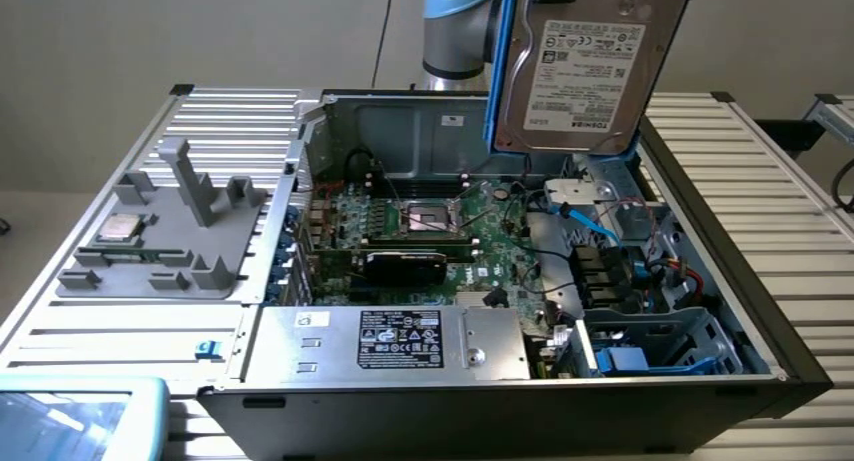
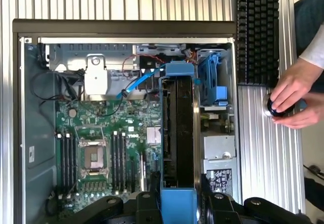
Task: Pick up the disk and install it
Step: 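Pick up the disk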
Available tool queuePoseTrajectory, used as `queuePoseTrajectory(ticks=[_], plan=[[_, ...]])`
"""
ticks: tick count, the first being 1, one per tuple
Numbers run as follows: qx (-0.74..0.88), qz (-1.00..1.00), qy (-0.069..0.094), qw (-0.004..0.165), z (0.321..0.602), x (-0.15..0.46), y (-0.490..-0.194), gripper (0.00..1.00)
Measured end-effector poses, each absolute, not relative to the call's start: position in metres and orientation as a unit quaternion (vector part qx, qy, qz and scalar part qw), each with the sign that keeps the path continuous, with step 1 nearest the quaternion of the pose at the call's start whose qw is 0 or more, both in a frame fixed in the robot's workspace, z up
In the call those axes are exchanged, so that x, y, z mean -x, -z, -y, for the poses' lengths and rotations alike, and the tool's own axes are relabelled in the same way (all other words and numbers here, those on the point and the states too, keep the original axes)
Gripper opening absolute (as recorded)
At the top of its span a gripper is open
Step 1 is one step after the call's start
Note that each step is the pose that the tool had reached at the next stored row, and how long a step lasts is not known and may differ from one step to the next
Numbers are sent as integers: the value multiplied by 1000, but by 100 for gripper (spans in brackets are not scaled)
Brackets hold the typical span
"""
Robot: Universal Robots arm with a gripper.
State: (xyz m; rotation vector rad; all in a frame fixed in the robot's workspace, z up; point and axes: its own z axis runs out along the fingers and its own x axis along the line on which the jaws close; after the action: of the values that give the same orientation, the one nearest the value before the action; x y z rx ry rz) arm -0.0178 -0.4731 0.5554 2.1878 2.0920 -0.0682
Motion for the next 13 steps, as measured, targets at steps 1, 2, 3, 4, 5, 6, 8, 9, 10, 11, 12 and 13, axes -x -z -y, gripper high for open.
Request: queuePoseTrajectory(ticks=[1, 2, 3, 4, 5, 6, 8, 9, 10, 11, 12, 13], plan=[[-721, -690, 22, 57, 476, 16, -555, 37], [-721, -690, 21, 56, 478, 15, -555, 37], [-722, -690, 20, 55, 479, 13, -555, 37], [-722, -690, 18, 53, 481, 12, -555, 37], [-722, -690, 14, 51, 482, 11, -555, 37], [-722, -690, 11, 49, 482, 10, -555, 37], [-723, -690, 3, 44, 484, 8, -555, 37], [-723, -690, -1, 42, 484, 7, -555, 37], [-723, -690, -4, 40, 485, 5, -555, 37], [-723, -690, -7, 38, 486, 4, -555, 37], [-723, -690, -10, 37, 487, 3, -555, 37], [-723, -690, -12, 36, 489, 2, -555, 37]])
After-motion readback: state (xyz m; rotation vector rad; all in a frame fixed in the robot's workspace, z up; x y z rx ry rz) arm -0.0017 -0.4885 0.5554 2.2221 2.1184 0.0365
